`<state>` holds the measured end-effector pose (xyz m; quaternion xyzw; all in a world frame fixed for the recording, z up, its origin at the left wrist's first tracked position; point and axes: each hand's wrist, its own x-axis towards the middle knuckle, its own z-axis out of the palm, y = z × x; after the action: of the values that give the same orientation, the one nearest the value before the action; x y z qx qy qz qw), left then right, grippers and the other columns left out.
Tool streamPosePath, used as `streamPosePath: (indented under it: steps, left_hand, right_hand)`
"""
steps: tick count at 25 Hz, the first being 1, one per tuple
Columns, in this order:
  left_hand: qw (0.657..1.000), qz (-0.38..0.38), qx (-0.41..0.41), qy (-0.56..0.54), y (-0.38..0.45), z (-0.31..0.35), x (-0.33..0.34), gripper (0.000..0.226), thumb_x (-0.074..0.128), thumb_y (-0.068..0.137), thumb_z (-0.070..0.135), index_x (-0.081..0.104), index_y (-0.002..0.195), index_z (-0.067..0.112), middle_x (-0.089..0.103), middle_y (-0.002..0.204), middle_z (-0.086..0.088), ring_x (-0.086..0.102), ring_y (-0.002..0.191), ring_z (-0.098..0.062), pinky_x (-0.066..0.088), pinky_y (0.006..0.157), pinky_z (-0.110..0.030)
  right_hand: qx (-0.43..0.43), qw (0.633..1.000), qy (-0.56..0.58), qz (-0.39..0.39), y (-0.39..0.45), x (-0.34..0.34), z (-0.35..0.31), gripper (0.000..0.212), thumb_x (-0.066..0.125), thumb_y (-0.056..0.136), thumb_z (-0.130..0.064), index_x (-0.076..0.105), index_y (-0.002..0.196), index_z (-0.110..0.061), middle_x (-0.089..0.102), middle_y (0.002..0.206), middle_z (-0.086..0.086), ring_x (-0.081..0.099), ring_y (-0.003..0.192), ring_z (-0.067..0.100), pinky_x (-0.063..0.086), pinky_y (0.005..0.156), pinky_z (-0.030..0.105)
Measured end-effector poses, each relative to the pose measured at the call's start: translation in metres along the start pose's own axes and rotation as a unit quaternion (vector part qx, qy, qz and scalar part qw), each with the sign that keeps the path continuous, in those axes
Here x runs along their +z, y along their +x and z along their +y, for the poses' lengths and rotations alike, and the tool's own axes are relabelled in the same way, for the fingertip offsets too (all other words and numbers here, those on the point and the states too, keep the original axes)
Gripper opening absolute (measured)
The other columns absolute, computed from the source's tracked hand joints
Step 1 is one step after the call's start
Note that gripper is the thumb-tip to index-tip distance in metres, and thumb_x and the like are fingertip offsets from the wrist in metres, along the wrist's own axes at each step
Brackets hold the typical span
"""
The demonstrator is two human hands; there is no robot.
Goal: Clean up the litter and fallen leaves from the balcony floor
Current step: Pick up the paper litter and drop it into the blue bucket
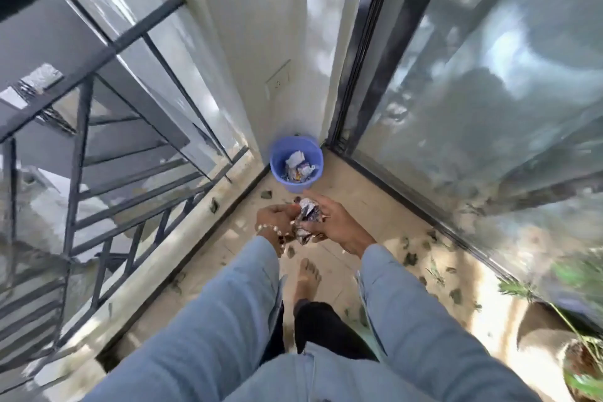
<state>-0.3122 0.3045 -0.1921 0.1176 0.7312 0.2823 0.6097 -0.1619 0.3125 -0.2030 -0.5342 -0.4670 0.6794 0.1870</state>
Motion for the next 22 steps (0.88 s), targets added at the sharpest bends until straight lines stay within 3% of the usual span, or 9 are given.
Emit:
streamPosePath:
  steps: [3,7,10,13,17,19,22]
  left_hand:
    - [0.999,-0.027,-0.030,-0.008,0.040,0.043,0.008,0.012,0.065,0.089,0.026,0.067,0.084,0.015,0.073,0.087,-0.006,0.065,0.071,-0.021,0.053,0.069,-0.032]
    - [0.998,-0.014,-0.047,0.028,0.133,0.075,0.010,0.011,0.057,0.095,0.021,0.063,0.087,0.016,0.068,0.094,-0.009,0.063,0.072,-0.019,0.046,0.068,-0.029]
    - [0.996,-0.008,-0.043,0.079,0.213,0.081,0.007,0.012,0.055,0.095,0.015,0.066,0.095,0.011,0.065,0.095,-0.009,0.059,0.071,-0.017,0.044,0.062,-0.026]
    - [0.993,-0.002,-0.061,0.101,0.297,0.076,0.005,0.017,0.054,0.095,0.017,0.067,0.104,0.010,0.067,0.093,-0.005,0.061,0.073,-0.016,0.044,0.066,-0.026]
    - [0.988,-0.019,-0.116,0.096,0.378,0.067,0.001,0.023,0.044,0.099,0.014,0.062,0.085,0.017,0.066,0.090,-0.003,0.061,0.076,-0.017,0.043,0.070,-0.028]
    - [0.986,-0.013,-0.121,0.111,0.393,0.066,-0.001,0.025,0.042,0.100,0.014,0.062,0.086,0.018,0.067,0.095,-0.003,0.063,0.082,-0.019,0.046,0.077,-0.031]
    - [0.982,-0.016,-0.106,0.153,0.374,0.079,0.003,0.021,0.045,0.098,0.013,0.062,0.089,0.018,0.067,0.093,-0.002,0.063,0.085,-0.021,0.046,0.081,-0.034]
  right_hand:
    - [0.014,0.997,0.024,0.070,0.051,-0.015,-0.018,0.051,0.075,0.074,0.007,0.064,0.115,-0.021,0.066,0.104,0.002,0.059,0.092,0.016,0.054,0.064,0.018]
    - [0.096,0.963,0.169,0.185,0.151,-0.025,-0.005,0.037,0.068,0.082,0.006,0.065,0.103,-0.024,0.066,0.102,0.009,0.064,0.081,0.024,0.054,0.056,0.031]
    - [0.153,0.919,0.245,0.269,0.248,-0.028,0.034,0.037,0.068,0.084,0.000,0.060,0.115,-0.020,0.062,0.118,0.012,0.066,0.091,0.032,0.054,0.055,0.032]
    - [0.179,0.892,0.280,0.307,0.346,-0.026,0.077,0.042,0.065,0.088,-0.011,0.054,0.127,-0.020,0.062,0.121,0.006,0.067,0.086,0.027,0.052,0.047,0.027]
    - [0.217,0.887,0.272,0.302,0.425,-0.024,0.127,0.037,0.056,0.091,-0.022,0.051,0.127,-0.029,0.064,0.106,-0.003,0.065,0.084,0.023,0.058,0.063,0.044]
    - [0.227,0.896,0.216,0.314,0.432,-0.021,0.137,0.033,0.054,0.081,-0.026,0.060,0.113,-0.023,0.065,0.099,0.002,0.062,0.085,0.025,0.054,0.070,0.040]
    - [0.238,0.909,0.149,0.309,0.404,-0.016,0.130,0.017,0.052,0.070,-0.030,0.062,0.071,-0.016,0.059,0.083,0.003,0.053,0.081,0.024,0.048,0.079,0.040]
